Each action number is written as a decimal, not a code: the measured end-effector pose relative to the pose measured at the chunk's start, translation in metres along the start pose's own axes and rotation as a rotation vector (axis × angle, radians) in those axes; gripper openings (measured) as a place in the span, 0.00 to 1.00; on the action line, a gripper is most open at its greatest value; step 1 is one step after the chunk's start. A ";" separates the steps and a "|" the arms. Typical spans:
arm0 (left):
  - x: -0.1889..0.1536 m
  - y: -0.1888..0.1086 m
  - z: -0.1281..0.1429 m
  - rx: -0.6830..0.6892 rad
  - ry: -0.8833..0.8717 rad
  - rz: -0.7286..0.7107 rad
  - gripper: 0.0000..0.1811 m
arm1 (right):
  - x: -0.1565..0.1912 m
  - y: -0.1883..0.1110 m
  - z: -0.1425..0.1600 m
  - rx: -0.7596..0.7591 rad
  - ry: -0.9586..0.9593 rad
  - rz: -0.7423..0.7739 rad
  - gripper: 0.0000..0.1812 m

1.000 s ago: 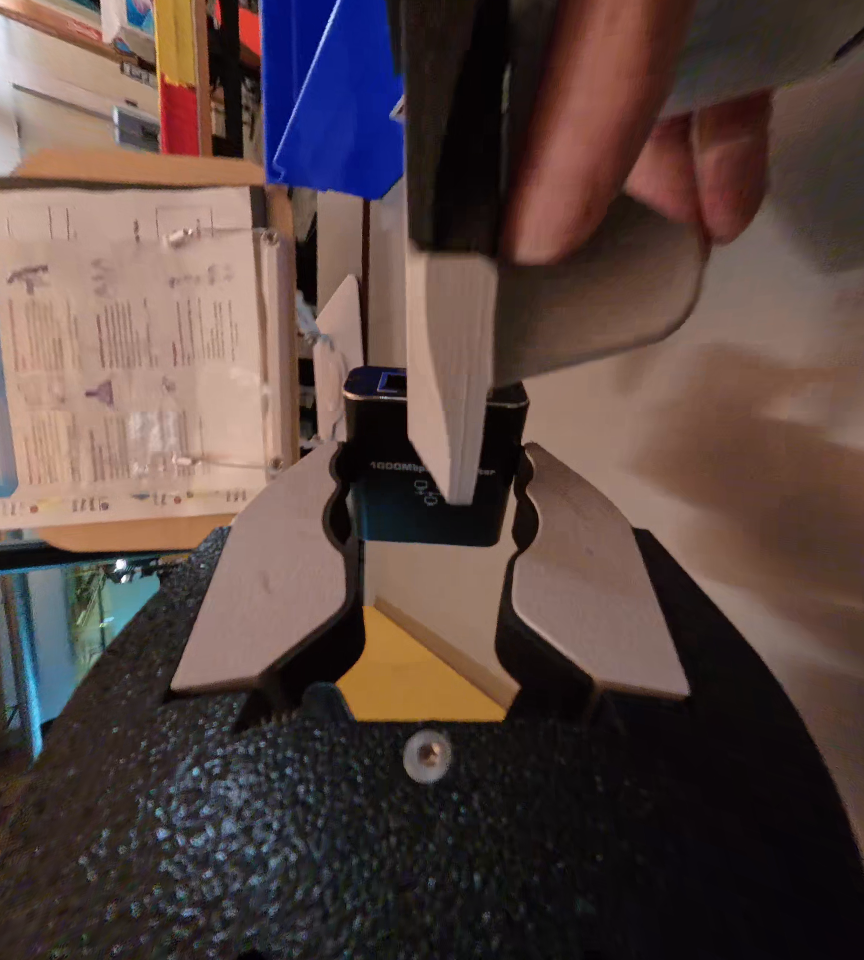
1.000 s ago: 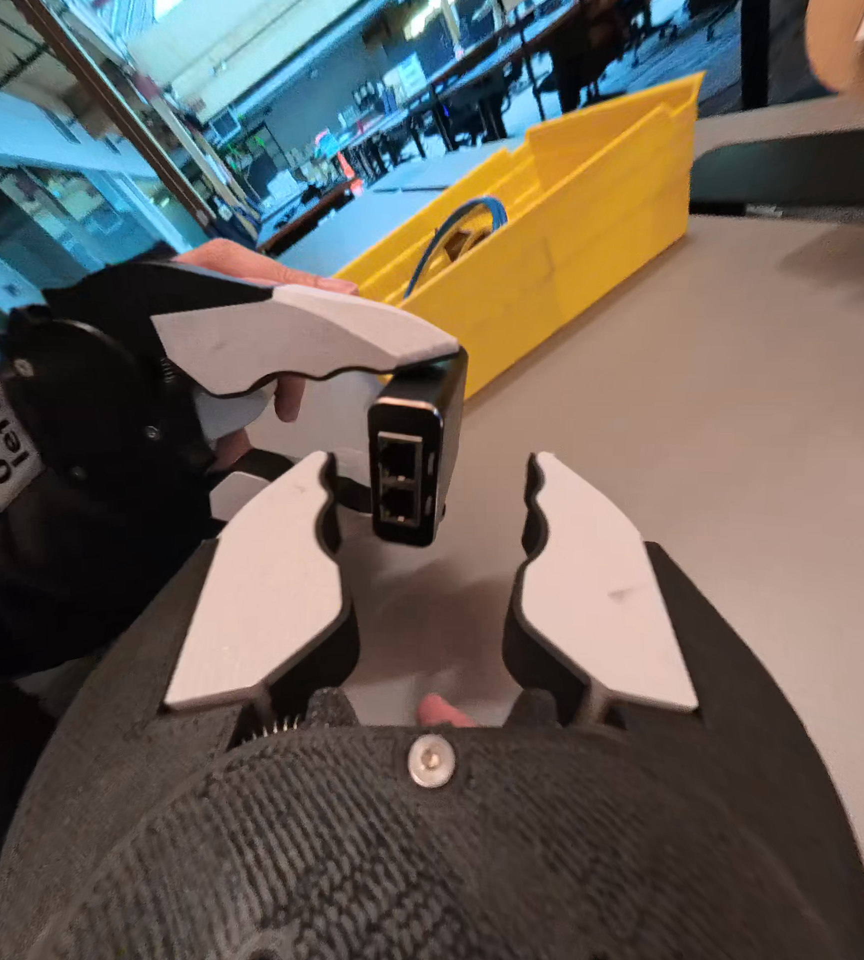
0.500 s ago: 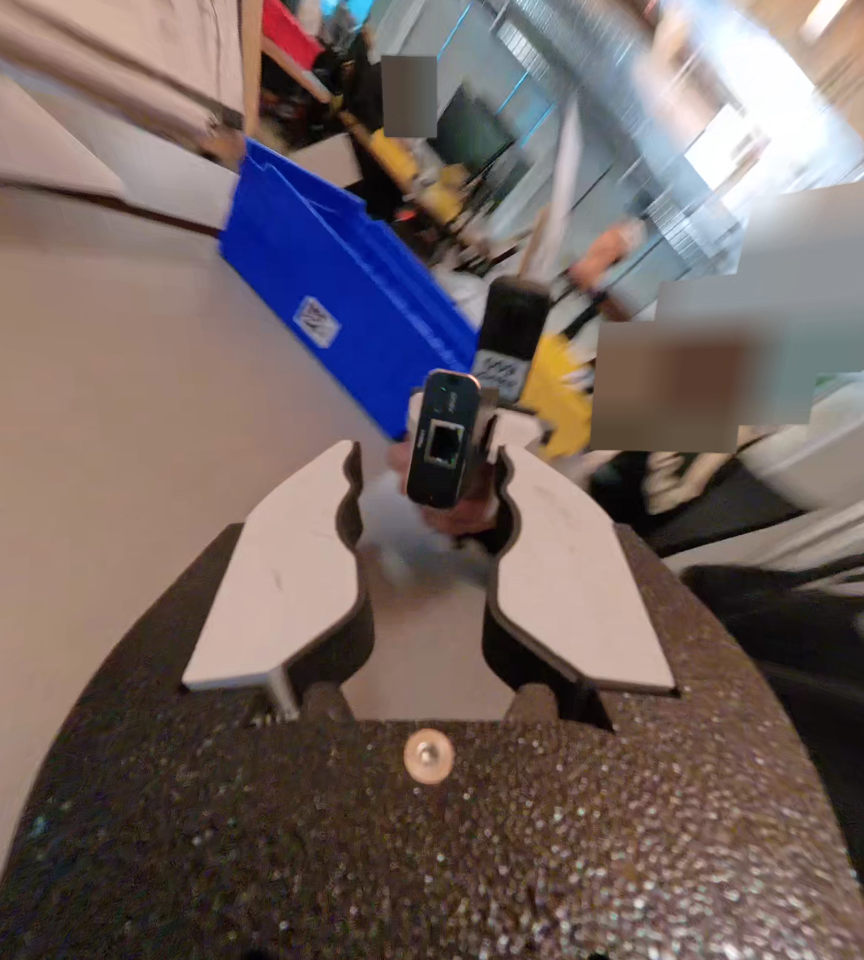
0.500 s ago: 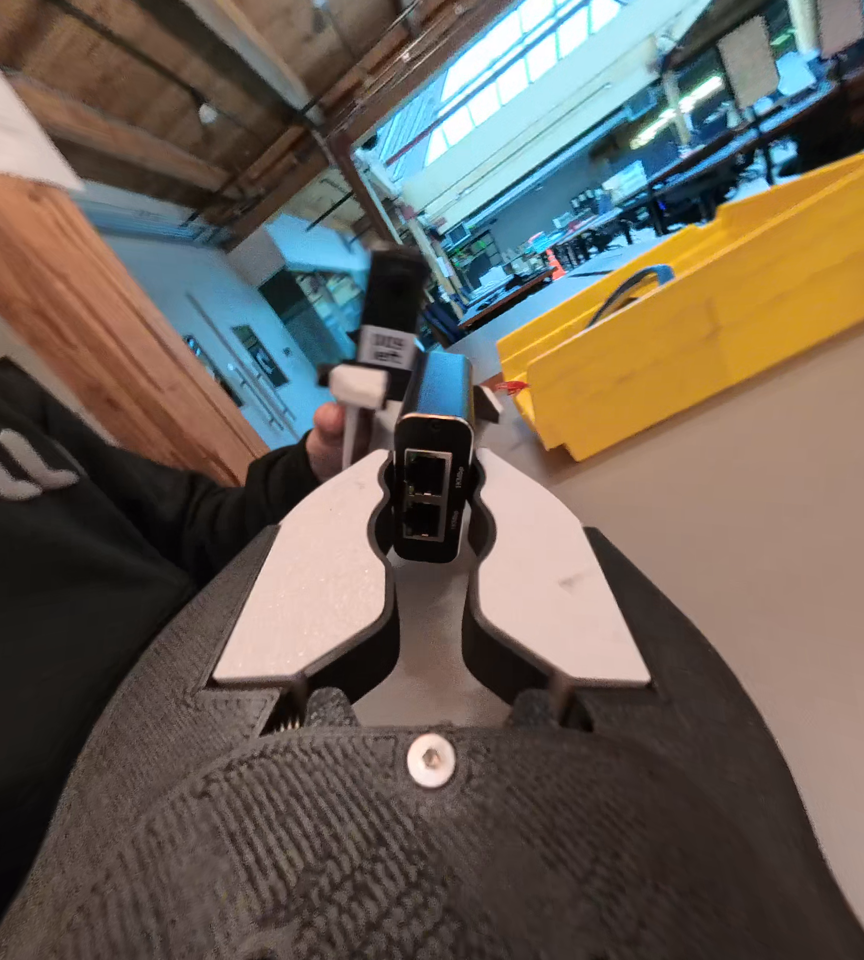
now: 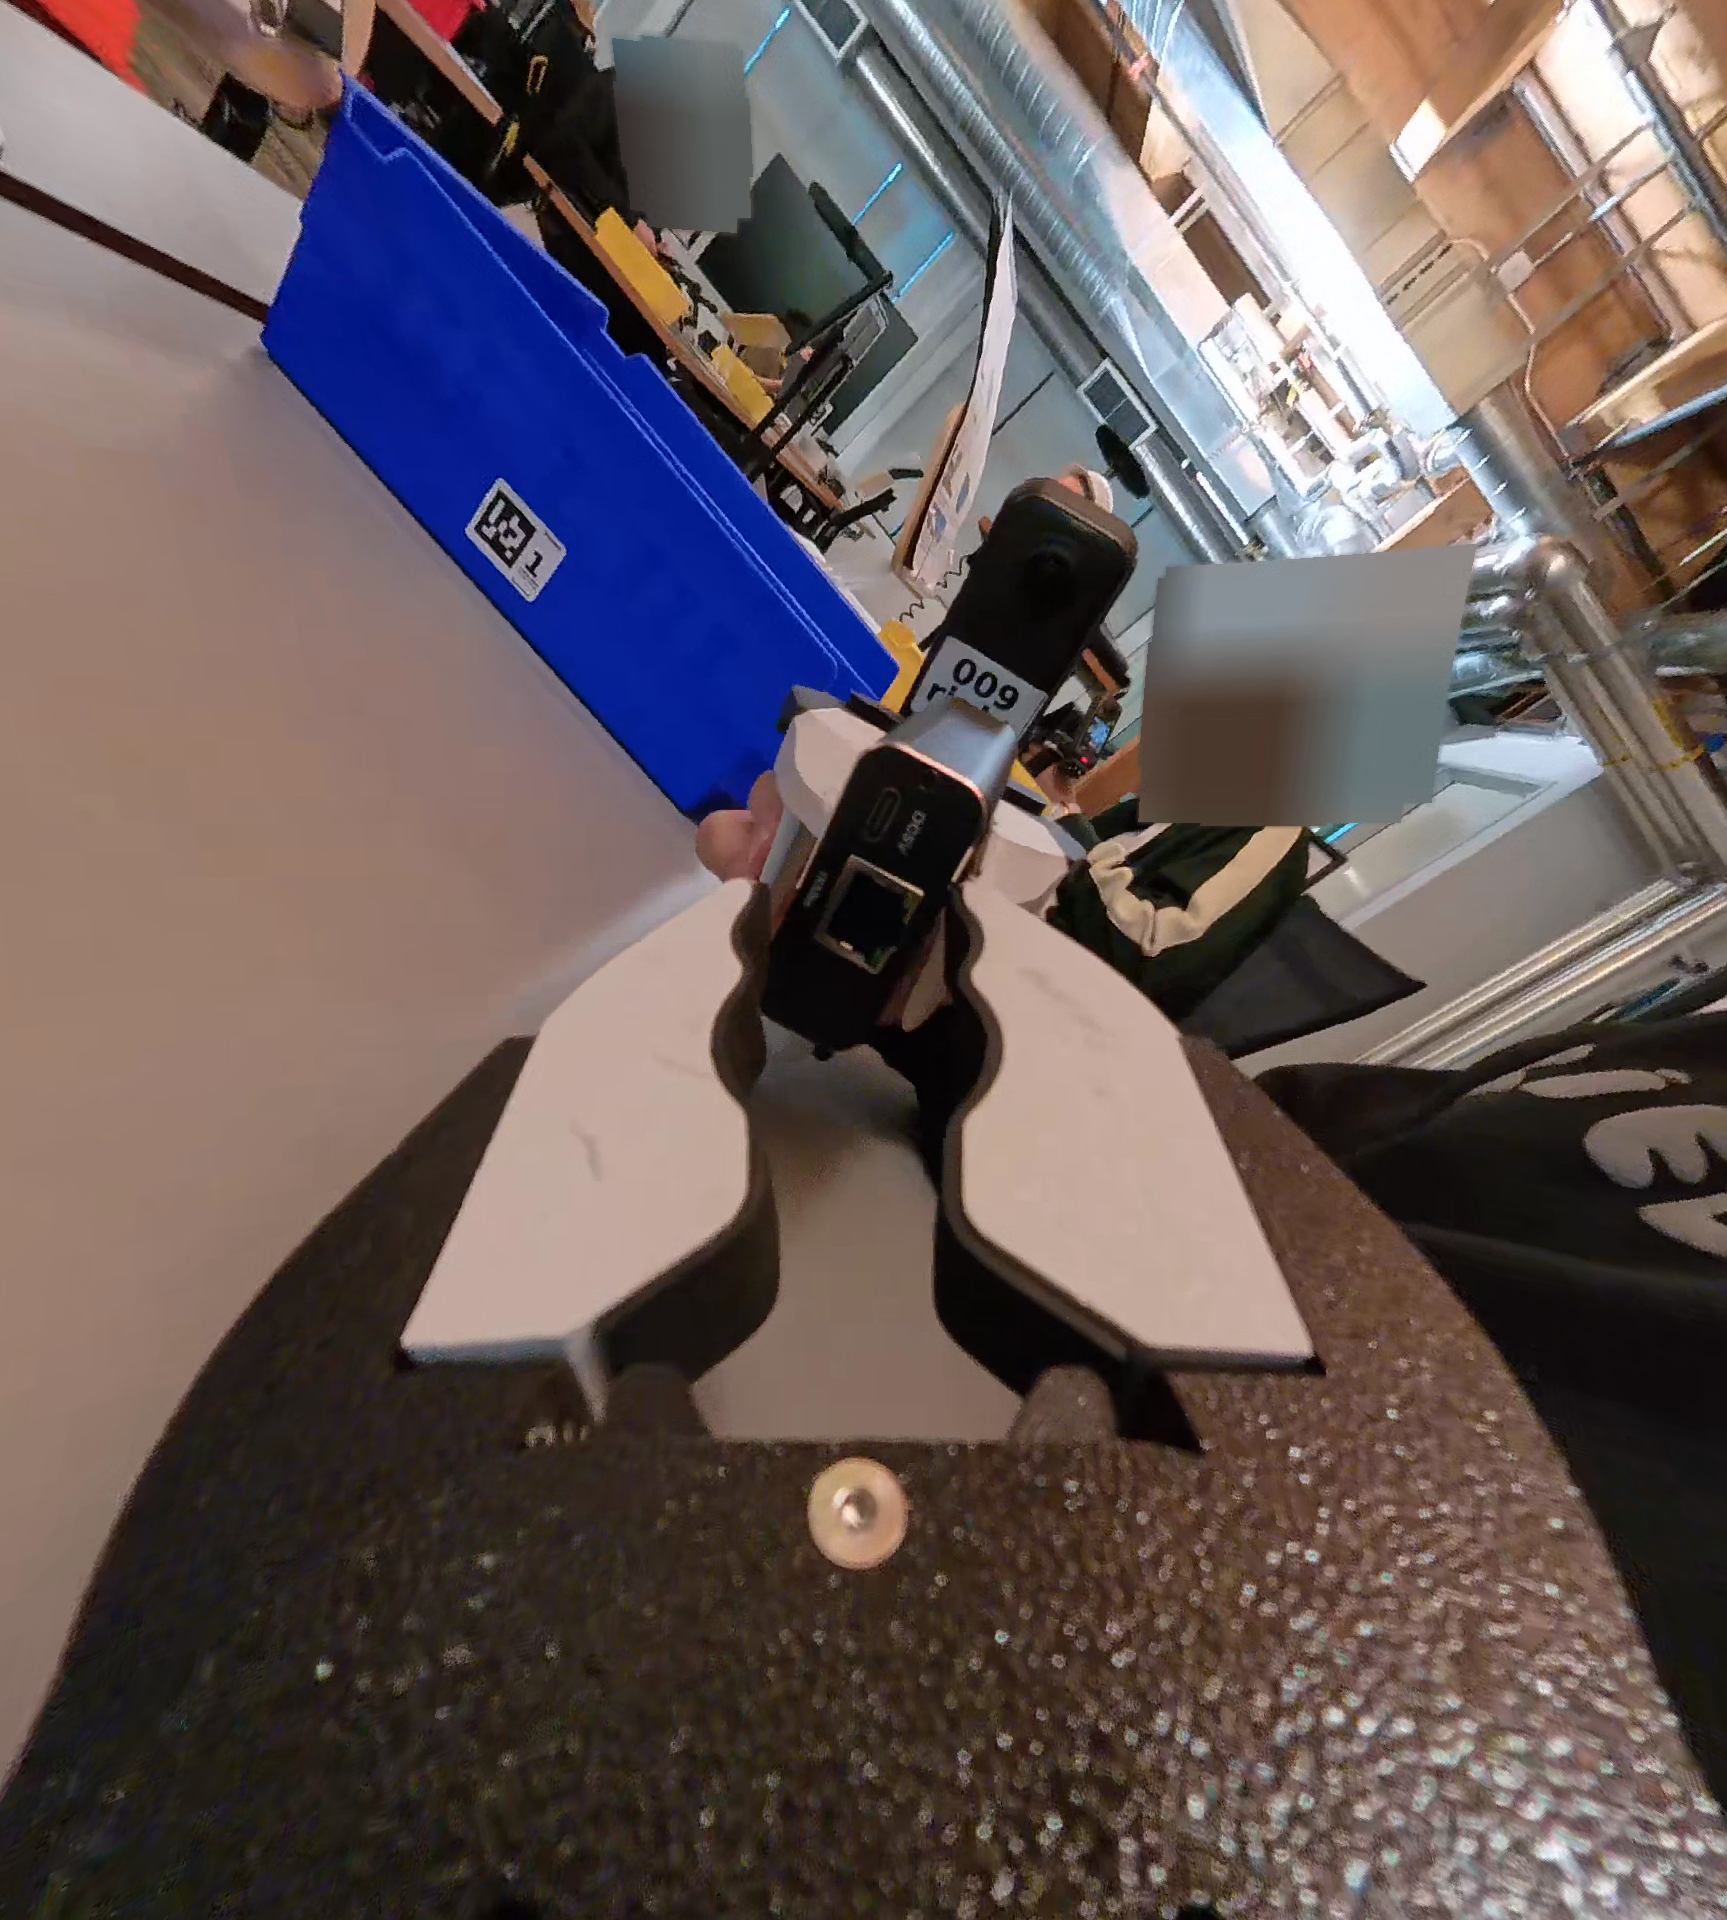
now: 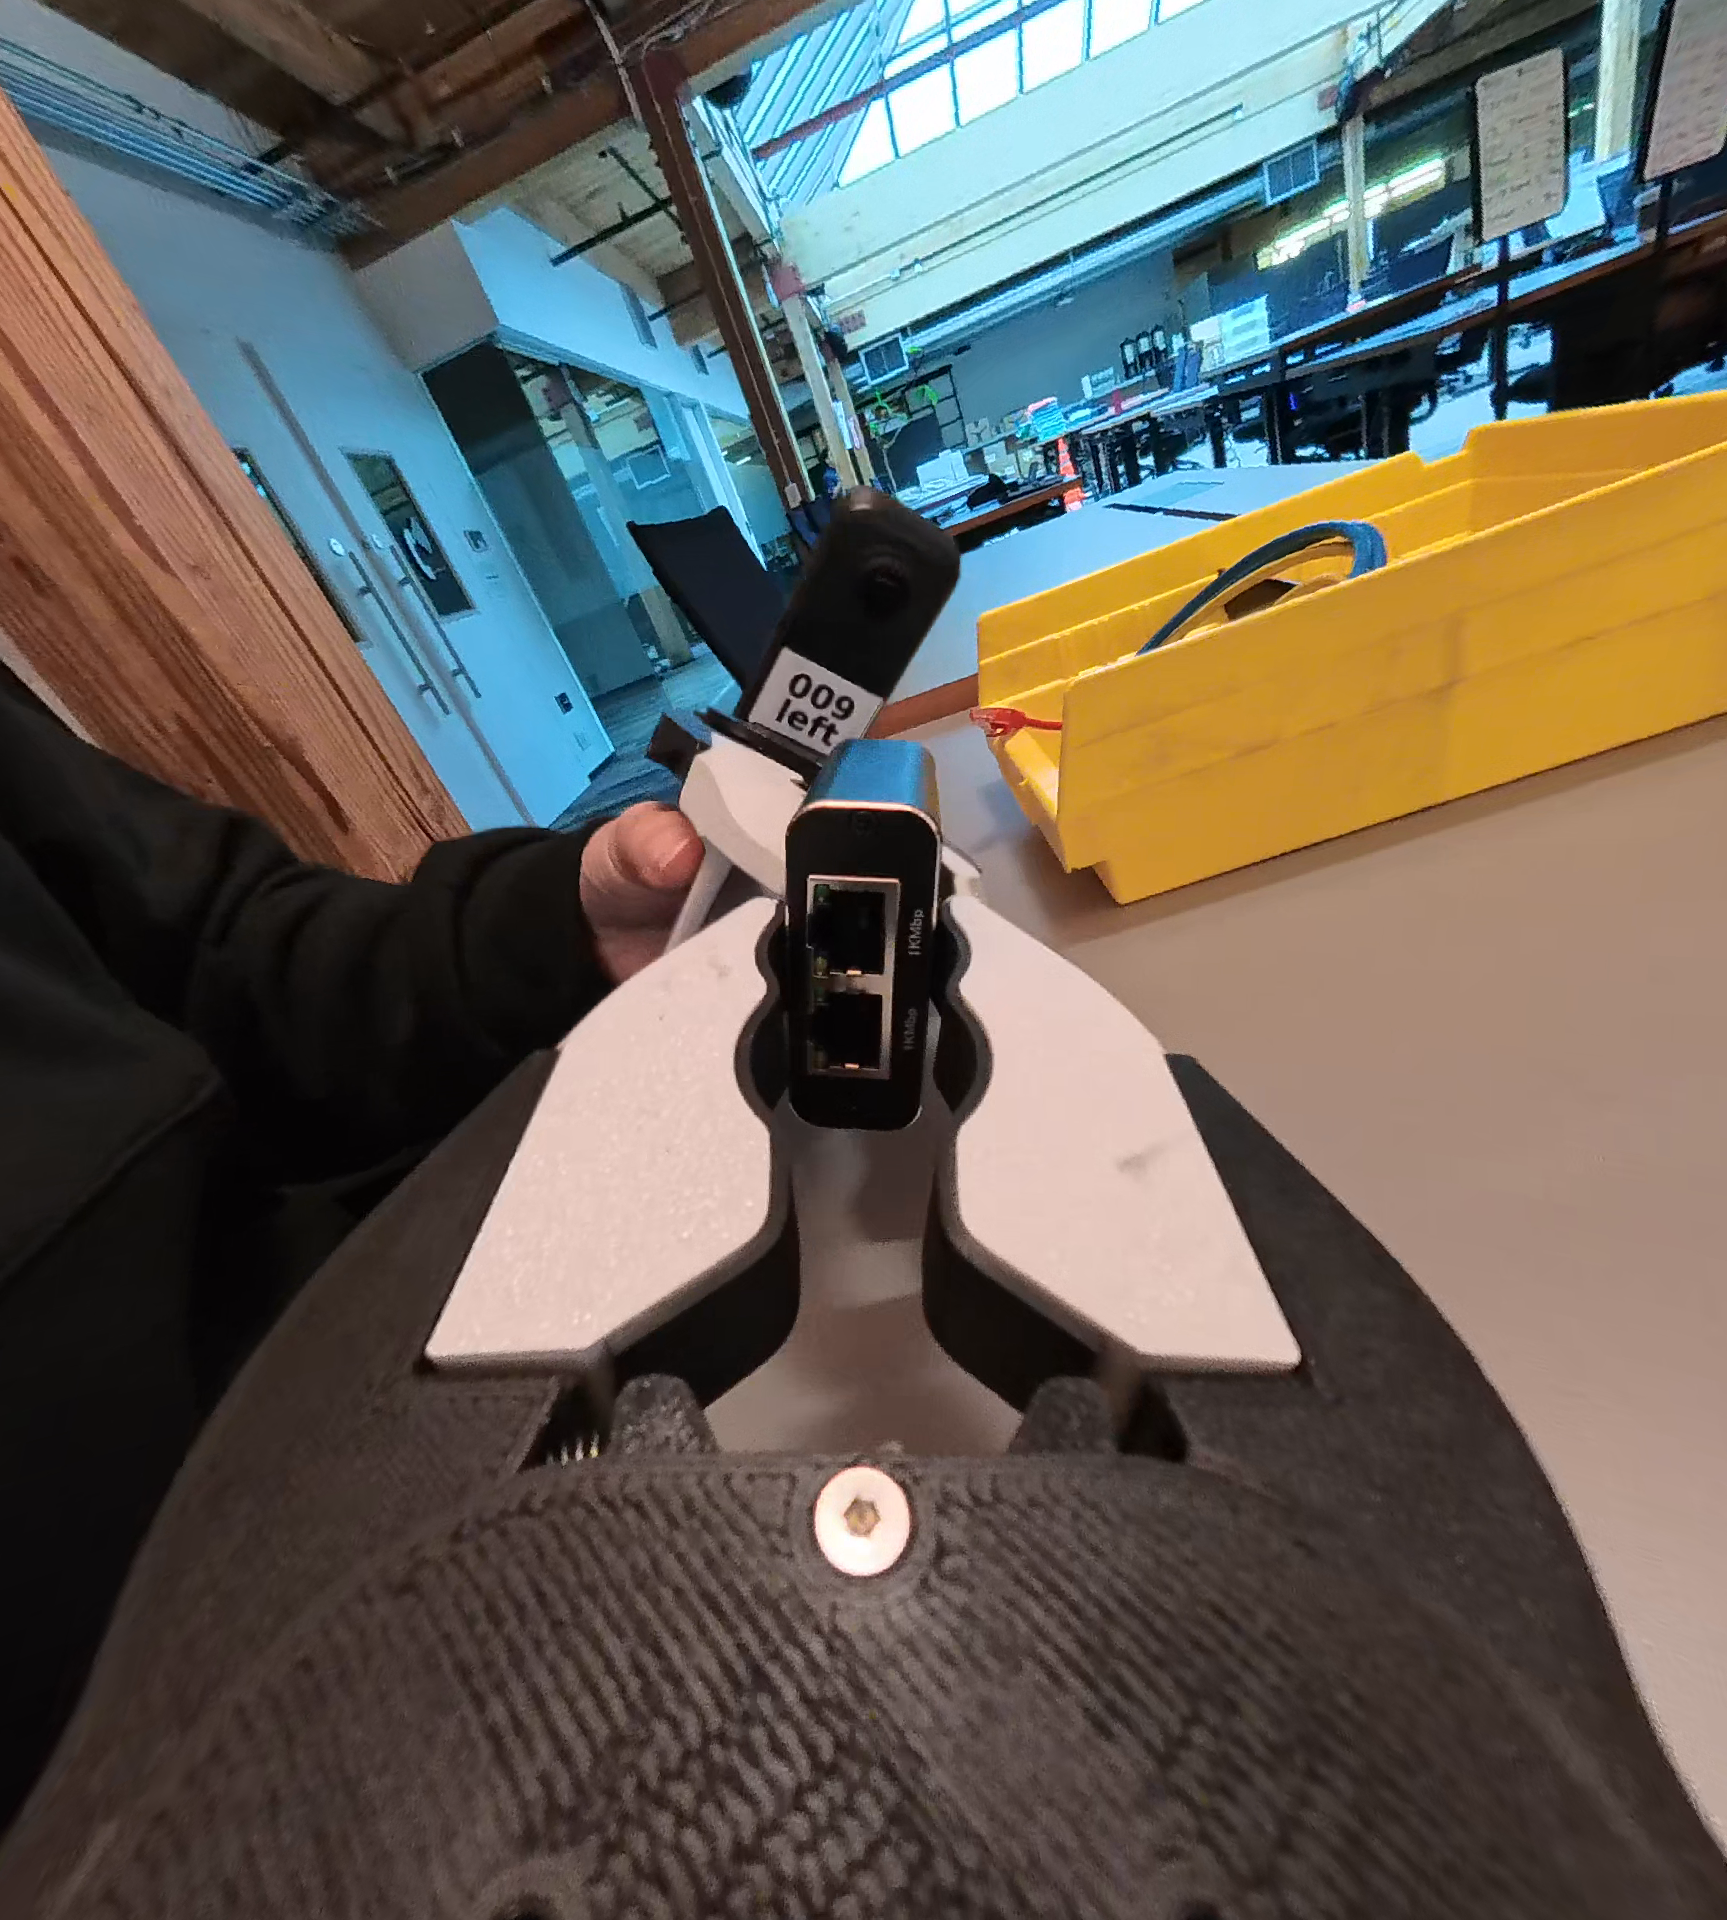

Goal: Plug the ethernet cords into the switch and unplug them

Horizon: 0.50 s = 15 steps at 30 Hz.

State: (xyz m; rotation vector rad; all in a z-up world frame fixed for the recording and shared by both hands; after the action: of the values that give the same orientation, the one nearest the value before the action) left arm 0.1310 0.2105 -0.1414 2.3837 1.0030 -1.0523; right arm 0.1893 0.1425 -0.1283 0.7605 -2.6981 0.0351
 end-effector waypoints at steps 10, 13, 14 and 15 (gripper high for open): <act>-0.003 0.004 0.005 0.064 -0.428 0.119 0.14 | 0.016 -0.017 0.006 -0.082 -0.482 0.088 0.46; -0.007 0.010 0.012 0.161 -0.457 0.096 0.15 | 0.018 -0.014 0.014 -0.031 -0.531 0.078 0.51; -0.007 0.012 0.014 0.184 -0.463 0.088 0.15 | 0.019 -0.013 0.015 -0.028 -0.544 0.073 0.51; -0.008 0.014 0.015 0.201 -0.469 0.085 0.15 | 0.020 -0.013 0.016 -0.020 -0.559 0.070 0.51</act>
State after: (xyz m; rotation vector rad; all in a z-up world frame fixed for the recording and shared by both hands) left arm 0.1299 0.1884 -0.1450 2.1420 0.6482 -1.6410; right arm 0.1744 0.1196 -0.1381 0.7570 -3.2432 -0.2196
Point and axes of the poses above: each gripper's, where its closed fingertips meet, y out along the fingers, z out of its underside, x = y × z across the jaws, the point moved 5 cm from there along -y, back along the fingers, and after that the axes turned 1 degree about -y, right-handed, at the moved point
